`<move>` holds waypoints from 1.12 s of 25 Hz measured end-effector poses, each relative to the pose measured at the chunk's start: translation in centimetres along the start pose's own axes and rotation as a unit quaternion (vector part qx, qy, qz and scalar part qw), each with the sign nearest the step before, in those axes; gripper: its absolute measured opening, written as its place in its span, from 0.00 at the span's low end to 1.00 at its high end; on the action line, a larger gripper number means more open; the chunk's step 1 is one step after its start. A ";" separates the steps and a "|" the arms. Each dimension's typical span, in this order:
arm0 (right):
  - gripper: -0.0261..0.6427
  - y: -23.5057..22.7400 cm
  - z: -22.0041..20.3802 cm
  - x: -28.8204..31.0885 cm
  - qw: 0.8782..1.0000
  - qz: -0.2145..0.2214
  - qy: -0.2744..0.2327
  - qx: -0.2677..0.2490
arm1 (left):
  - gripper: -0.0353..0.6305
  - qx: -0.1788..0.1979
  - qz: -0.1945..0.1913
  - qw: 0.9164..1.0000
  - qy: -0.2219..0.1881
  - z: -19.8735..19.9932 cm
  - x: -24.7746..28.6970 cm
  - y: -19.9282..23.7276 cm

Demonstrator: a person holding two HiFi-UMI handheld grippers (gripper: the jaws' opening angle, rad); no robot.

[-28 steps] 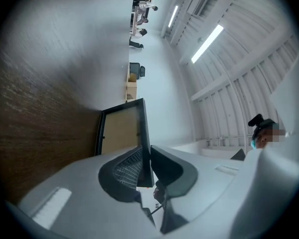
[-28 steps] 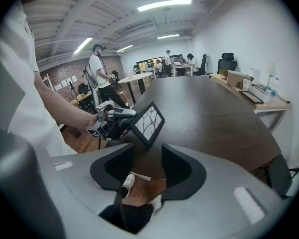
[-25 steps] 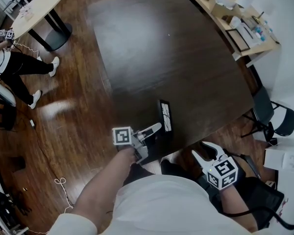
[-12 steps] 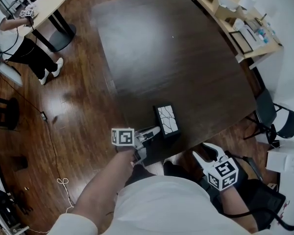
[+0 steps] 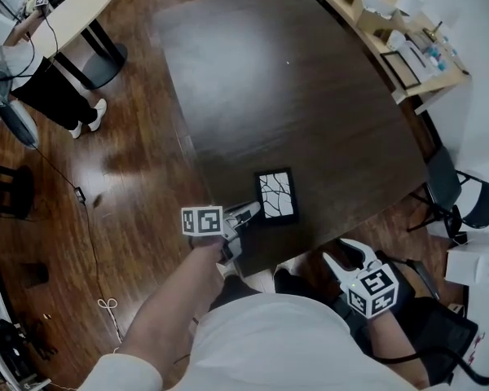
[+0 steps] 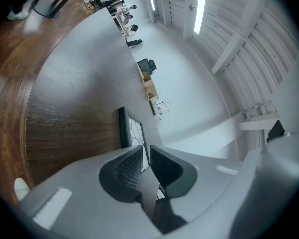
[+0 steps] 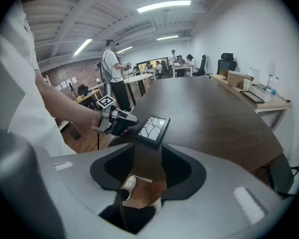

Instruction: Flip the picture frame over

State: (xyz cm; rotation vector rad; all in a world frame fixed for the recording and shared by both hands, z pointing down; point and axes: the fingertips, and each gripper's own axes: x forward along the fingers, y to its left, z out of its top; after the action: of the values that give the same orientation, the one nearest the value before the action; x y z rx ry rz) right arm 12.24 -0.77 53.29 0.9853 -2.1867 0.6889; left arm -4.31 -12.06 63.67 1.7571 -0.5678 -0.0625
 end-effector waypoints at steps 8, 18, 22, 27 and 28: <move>0.30 1.2 0.6 0.6 1.000 -0.006 -0.010 -0.007 | 0.12 0.046 -0.021 0.999 0.010 -0.5 -2.4 -3.3; 0.30 5.0 -0.1 -1.7 0.998 -0.050 -0.036 0.015 | 0.12 0.244 -0.022 0.968 0.055 -3.7 -11.8 -9.8; 0.30 5.9 -1.8 -3.1 0.998 -0.051 -0.042 0.006 | 0.12 0.324 0.009 0.944 0.067 -6.3 -14.1 -11.1; 0.30 7.1 -3.1 -5.8 0.997 -0.036 -0.073 -0.017 | 0.12 0.349 0.038 0.936 0.027 -10.2 -15.4 -14.3; 0.30 7.5 -3.3 -6.3 0.996 -0.030 -0.077 -0.025 | 0.12 0.346 0.043 0.937 0.012 -10.9 -15.5 -15.3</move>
State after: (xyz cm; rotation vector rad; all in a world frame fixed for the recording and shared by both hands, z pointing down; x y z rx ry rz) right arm 10.69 8.69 49.43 1.1059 -2.2855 0.5434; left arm -9.08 6.39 48.53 2.4058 -0.6997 0.2492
